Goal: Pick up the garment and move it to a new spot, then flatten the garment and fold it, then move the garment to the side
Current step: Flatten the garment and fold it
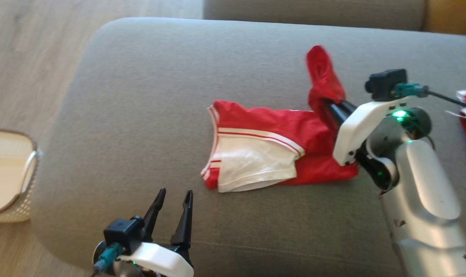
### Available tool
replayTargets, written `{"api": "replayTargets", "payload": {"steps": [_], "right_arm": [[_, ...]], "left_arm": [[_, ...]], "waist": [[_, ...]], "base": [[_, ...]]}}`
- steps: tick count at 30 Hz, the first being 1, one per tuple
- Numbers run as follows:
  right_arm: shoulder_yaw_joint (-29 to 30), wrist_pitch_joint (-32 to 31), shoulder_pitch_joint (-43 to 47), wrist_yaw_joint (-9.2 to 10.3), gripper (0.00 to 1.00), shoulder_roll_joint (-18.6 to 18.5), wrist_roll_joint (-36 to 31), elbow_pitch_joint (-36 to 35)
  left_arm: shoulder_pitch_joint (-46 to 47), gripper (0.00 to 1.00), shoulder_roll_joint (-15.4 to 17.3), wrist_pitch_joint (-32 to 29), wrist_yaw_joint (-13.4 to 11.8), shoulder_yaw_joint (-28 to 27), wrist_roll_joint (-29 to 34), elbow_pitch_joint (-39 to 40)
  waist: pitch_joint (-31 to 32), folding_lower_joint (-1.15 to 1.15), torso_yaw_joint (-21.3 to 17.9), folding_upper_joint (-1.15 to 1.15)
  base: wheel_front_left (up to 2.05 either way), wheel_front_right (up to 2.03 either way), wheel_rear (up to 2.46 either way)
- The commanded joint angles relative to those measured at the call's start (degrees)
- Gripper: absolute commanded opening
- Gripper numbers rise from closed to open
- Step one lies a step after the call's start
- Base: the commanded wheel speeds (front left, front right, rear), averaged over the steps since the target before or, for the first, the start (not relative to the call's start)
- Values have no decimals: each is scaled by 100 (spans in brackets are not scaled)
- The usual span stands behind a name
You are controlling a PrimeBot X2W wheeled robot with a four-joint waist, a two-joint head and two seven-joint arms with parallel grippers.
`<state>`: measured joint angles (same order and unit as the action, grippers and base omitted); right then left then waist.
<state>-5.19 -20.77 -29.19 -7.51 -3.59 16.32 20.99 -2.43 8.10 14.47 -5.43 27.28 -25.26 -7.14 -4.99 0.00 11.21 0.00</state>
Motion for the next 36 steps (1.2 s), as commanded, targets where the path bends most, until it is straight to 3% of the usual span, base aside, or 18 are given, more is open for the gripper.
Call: {"api": "replayTargets", "payload": {"steps": [1, 10, 20, 22, 23, 24, 25, 31, 36], "right_arm": [[-196, 24, -168, 2, 0, 70, 121, -168], [-878, 371, -489, 2, 0, 70, 720, 729], [-1573, 749, -904, 2, 0, 71, 1247, 1782], [-1729, 875, -973, 2, 8, 71, 1414, 1953], [-1815, 925, -1001, 2, 29, 71, 1517, 2023], [-1888, 987, -1029, 2, 74, 71, 1637, 2082], [-1962, 1059, -1054, 2, 100, 71, 1791, 2110], [-2221, 1486, -1296, 2, 100, 71, 2940, 2234], [-2159, 1843, -1643, 2, 100, 71, 3022, 2535]], "left_arm": [[125, 100, -33, 52, 43, -151, 66, 152], [131, 100, -47, 51, 87, -79, 62, 102], [183, 100, -114, 51, 101, -16, 59, 54], [191, 100, -127, 51, 103, -14, 64, 48], [194, 100, -135, 51, 101, -17, 67, 48], [196, 100, -144, 52, 97, -23, 69, 48], [199, 100, -153, 52, 96, -28, 71, 48], [167, 100, -171, 52, 95, -112, 70, 56], [166, 100, -158, 52, 97, -174, 106, 102]], "waist": [[30, 0, 239, 0], [-24, 0, 807, 0], [-119, 0, 1049, 0], [-135, 0, 1059, 0], [-142, 0, 1059, 0], [-149, 0, 1055, 0], [-156, 0, 1047, 0], [-171, 0, 804, 0], [-165, 0, 516, 0]], "base": [[0, 0, 0], [0, 0, 0], [0, 0, 0], [0, 0, 0], [0, 0, 0], [0, 0, 0], [0, 0, 0], [0, 0, 0], [0, 0, 0]]}}
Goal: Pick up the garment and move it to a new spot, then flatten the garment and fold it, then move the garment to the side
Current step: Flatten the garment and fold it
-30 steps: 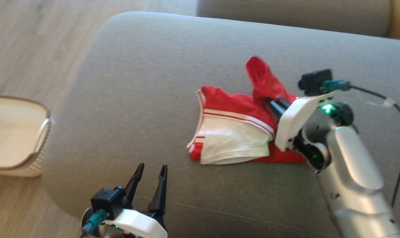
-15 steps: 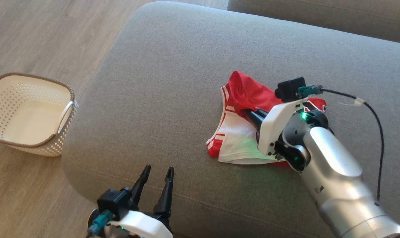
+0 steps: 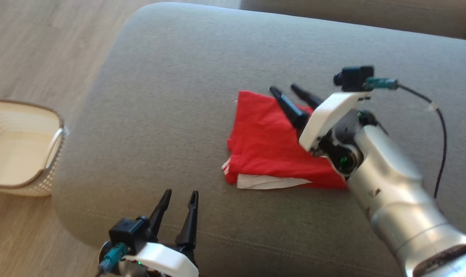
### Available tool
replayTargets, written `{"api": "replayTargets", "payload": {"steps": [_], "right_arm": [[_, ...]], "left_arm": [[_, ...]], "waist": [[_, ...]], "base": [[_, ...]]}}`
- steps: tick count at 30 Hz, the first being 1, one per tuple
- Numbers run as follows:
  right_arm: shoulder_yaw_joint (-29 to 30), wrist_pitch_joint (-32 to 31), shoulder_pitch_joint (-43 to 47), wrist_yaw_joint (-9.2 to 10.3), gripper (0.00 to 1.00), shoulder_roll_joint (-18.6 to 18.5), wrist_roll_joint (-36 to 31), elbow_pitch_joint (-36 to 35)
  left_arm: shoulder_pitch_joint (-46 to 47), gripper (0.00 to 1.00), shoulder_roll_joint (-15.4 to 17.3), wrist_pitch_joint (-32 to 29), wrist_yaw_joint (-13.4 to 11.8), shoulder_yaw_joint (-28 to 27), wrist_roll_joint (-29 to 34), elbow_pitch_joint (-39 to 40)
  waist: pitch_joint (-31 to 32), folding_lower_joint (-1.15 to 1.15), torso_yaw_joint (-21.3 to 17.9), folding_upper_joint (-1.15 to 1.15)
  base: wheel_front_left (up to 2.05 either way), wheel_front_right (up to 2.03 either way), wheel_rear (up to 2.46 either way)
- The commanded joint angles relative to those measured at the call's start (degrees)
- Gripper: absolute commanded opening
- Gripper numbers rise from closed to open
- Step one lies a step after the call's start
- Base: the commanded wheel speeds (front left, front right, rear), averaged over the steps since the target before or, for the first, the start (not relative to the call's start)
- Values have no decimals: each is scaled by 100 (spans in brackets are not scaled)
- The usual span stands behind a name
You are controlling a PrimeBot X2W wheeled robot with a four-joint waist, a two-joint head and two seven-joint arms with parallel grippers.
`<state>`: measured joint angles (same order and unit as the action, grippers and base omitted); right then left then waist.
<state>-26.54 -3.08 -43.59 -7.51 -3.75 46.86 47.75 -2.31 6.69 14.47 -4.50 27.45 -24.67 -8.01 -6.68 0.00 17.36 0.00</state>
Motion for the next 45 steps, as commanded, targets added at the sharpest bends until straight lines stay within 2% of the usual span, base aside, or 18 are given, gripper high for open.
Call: {"api": "replayTargets", "payload": {"steps": [1, 6, 10, 20, 24, 28, 36, 40, 45], "right_arm": [[21, 151, -258, 2, 100, 87, -118, -77], [388, 610, -316, 2, 100, 62, -899, 224], [730, 977, -49, 2, 100, -27, -1425, 172], [1657, 1692, 1421, 2, 100, -285, -2303, -498], [2148, 1784, 2231, 2, 100, -202, -2662, -995], [2482, 1804, 2942, 2, 100, -51, -3134, -1862], [2473, 1807, 4184, 2, 100, 69, -4116, -3769], [2537, 1807, 4551, 2, 100, 82, -4432, -4228], [2578, 1807, 4803, 2, 100, 85, -4202, -4253]], "left_arm": [[153, 100, -12, 52, -4, -209, 57, 211], [105, 100, 26, 52, -72, -365, 103, 330], [68, 100, 18, 52, -139, -543, 89, 441], [-176, 100, -72, 52, -200, -934, 168, 673], [-399, 100, -164, 52, -199, -1236, 171, 789], [-569, 100, -215, 52, -135, -1477, 421, 904], [-889, 100, -246, 52, 101, -1793, 1343, 1104], [-983, 100, -287, 52, 151, -1940, 1622, 1148], [-1060, 100, -337, 52, 235, -2069, 1710, 1144]], "waist": [[7, 0, -161, 0], [42, 0, -480, 0], [91, 0, -751, 0], [550, 0, -1170, 0], [803, 0, -1277, 0], [936, 0, -1356, 0], [1140, 0, -1445, 0], [1192, 0, -1460, 0], [1237, 0, -1453, 0]], "base": [[0, 0, 0], [0, 0, 0], [0, 0, 0], [0, 0, 0], [0, 0, 0], [0, 0, 0], [0, 0, 0], [0, 0, 0], [0, 0, 0]]}}
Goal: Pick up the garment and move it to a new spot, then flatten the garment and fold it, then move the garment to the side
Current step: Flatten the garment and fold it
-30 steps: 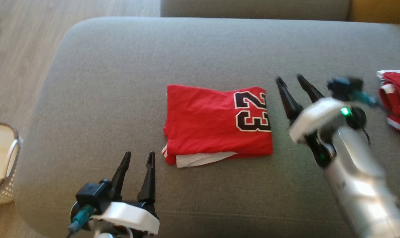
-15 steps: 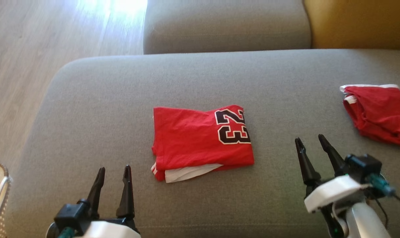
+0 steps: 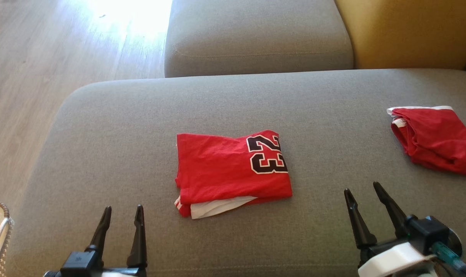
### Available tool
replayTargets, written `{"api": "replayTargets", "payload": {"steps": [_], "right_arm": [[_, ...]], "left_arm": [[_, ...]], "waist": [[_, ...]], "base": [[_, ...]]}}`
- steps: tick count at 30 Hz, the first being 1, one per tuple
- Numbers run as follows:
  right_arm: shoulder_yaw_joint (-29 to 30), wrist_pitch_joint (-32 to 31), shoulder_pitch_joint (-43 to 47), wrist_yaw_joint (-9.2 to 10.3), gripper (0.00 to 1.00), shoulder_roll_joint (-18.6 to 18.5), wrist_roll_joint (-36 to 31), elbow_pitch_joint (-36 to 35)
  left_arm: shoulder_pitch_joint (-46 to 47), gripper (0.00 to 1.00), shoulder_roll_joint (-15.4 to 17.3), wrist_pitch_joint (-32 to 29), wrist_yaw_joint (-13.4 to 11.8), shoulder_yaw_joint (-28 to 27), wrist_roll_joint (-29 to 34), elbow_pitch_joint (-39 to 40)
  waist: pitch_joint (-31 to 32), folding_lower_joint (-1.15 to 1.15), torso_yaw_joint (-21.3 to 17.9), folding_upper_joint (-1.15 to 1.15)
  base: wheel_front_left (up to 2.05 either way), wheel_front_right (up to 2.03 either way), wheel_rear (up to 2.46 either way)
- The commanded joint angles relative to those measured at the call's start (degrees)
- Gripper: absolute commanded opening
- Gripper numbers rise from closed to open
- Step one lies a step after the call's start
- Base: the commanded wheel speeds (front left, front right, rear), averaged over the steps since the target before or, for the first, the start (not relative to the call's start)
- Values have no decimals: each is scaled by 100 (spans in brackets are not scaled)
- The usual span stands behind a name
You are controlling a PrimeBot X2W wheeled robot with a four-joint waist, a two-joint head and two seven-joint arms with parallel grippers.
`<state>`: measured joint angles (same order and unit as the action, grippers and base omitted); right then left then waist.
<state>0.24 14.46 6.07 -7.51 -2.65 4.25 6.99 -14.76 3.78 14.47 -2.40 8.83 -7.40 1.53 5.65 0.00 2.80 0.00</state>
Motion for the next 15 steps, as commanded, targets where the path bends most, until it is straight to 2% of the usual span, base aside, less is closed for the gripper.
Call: {"api": "replayTargets", "payload": {"steps": [1, 7, 15], "right_arm": [[-86, 53, -133, 2, 100, -24, 136, -148], [-76, 53, -126, 2, 100, -23, 499, -23], [-60, 53, -179, 2, 100, -23, 680, 55]], "left_arm": [[177, 100, -56, 52, 43, -222, -25, 190], [141, 100, -83, 52, 98, -236, 58, 165], [142, 100, -89, 52, 42, -115, 55, 201]], "waist": [[10, 0, 8, 0], [10, 0, 32, 0], [-35, 0, 65, 0]], "base": [[0, 0, 0], [0, 0, 0], [0, 0, 0]]}}
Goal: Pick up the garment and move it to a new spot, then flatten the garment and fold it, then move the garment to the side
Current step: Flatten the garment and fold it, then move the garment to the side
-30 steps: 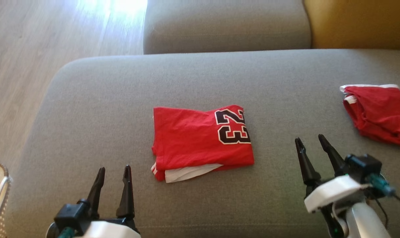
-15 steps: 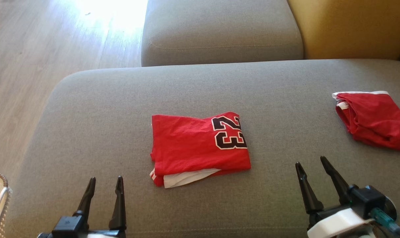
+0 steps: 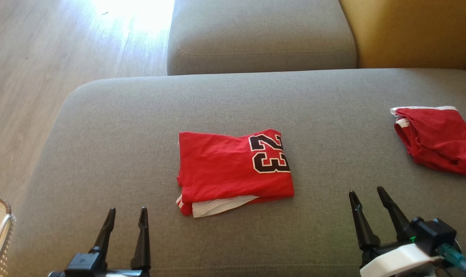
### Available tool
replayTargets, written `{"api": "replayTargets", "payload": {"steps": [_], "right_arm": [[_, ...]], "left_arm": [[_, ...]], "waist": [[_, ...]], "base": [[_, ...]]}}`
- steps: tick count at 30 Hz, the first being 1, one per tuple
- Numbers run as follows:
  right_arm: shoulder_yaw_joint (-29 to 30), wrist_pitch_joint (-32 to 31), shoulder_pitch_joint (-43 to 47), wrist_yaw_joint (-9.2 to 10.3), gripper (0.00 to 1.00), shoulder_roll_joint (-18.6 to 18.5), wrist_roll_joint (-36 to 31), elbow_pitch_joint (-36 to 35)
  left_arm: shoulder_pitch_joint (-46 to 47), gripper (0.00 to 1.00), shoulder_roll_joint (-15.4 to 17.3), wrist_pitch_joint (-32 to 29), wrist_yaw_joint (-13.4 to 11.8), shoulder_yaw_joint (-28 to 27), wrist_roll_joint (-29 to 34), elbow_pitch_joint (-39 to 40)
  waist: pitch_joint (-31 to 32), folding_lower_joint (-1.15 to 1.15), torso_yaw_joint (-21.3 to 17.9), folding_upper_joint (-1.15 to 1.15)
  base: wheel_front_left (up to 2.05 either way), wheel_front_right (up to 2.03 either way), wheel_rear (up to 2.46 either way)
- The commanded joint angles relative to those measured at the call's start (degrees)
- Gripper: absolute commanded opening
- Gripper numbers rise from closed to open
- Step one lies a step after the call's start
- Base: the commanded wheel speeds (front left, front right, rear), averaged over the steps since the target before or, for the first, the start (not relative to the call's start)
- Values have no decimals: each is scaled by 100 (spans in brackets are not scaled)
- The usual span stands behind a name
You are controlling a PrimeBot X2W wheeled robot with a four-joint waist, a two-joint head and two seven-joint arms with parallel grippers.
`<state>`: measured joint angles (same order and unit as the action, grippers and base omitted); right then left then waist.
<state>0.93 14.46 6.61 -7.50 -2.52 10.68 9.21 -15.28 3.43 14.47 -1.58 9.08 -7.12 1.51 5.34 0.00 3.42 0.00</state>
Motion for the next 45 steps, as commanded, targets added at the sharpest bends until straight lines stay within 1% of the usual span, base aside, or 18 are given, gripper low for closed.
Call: {"api": "replayTargets", "payload": {"steps": [1, 12, 16, 18, 20, 26, 33, 37, 41, 45], "right_arm": [[-137, 53, -235, 1, 100, -36, 44, -163], [-231, 53, -266, 1, 100, -36, 80, -144], [-380, 53, -388, 1, 100, -36, 55, 55], [-455, 53, -551, 1, 100, -36, 199, 384], [-561, 53, -802, 1, 100, -36, 516, 889], [-852, 53, -1898, 1, 100, -36, 1448, 2327], [-1247, 16, -2920, 1, 100, -36, 2951, 3807], [-1368, -160, -3368, 1, 100, -60, 3478, 4403], [-1316, -268, -3666, 1, 100, -211, 3871, 4794], [-1324, -320, -3881, 1, 100, -413, 4096, 5085]], "left_arm": [[194, 100, -54, 52, -48, -125, 27, 203], [198, 100, -55, 52, -68, -64, 56, 189], [234, 100, -55, 52, -80, -13, 51, 183], [273, 100, -55, 52, -68, 40, 65, 162], [315, 100, -55, 52, -52, 96, 85, 140], [389, 100, -55, 52, -8, 263, 98, 107], [568, 100, -55, 52, 62, 564, 137, 148], [689, 100, -55, 52, 39, 670, 205, 165], [757, 100, -55, 52, 20, 780, 261, 170], [813, 100, -55, 52, 12, 874, 305, 161]], "waist": [[-7, 0, 7, 0], [-56, 0, 42, 0], [-121, 0, 96, 0], [-157, 0, 160, 0], [-190, 0, 253, 0], [-358, 0, 632, 0], [-578, 0, 1109, 0], [-725, 0, 1280, 0], [-855, 0, 1426, 0], [-962, 0, 1540, 0]], "base": [[0, 0, 0], [0, 0, 0], [0, 0, 0], [0, 0, 0], [0, 0, 0], [0, 0, 0], [0, 0, 0], [0, 0, 0], [0, 0, 0], [0, 0, 0]]}}
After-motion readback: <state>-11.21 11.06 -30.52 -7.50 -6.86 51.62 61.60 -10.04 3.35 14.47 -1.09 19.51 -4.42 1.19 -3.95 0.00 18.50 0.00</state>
